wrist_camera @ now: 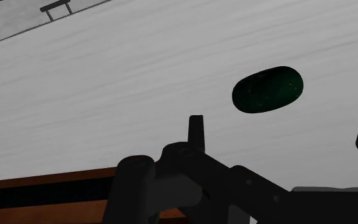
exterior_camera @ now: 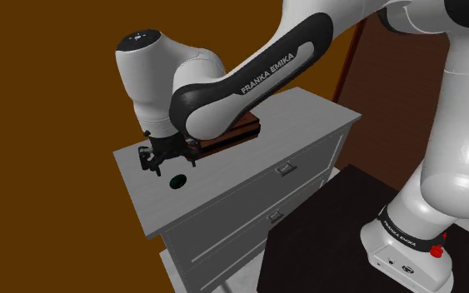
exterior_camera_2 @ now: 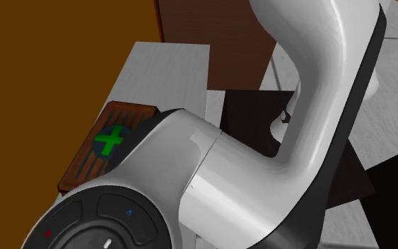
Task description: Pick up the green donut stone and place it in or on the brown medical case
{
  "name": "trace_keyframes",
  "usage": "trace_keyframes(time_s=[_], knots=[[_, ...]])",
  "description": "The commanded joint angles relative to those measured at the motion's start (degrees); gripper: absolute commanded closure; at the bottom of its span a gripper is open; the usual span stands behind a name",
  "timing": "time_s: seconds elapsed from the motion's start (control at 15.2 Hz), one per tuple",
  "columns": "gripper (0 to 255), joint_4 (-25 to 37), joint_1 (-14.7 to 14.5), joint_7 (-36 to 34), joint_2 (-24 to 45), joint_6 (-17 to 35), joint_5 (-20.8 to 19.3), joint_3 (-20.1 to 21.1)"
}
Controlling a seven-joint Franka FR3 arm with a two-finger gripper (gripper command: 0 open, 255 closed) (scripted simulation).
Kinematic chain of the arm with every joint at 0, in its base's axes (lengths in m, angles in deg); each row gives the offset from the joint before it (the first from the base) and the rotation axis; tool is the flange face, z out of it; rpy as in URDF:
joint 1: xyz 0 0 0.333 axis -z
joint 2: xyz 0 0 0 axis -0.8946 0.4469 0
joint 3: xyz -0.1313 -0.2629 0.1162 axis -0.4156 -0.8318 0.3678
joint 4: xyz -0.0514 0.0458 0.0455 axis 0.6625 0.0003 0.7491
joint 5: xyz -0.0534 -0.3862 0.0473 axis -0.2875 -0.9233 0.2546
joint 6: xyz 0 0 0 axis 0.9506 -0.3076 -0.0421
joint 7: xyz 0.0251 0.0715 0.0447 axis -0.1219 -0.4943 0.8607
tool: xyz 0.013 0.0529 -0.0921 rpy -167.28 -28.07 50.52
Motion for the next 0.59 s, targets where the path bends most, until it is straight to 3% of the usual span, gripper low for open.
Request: trace_keyframes(time_s=[0.0, 0.53], knots=[[0, 1.08, -1.51, -1.93, 2.39, 0.41, -2.14, -0.99], [0, 0.18, -2.29, -3.43, 5.00, 3.21, -4.68, -2.53]])
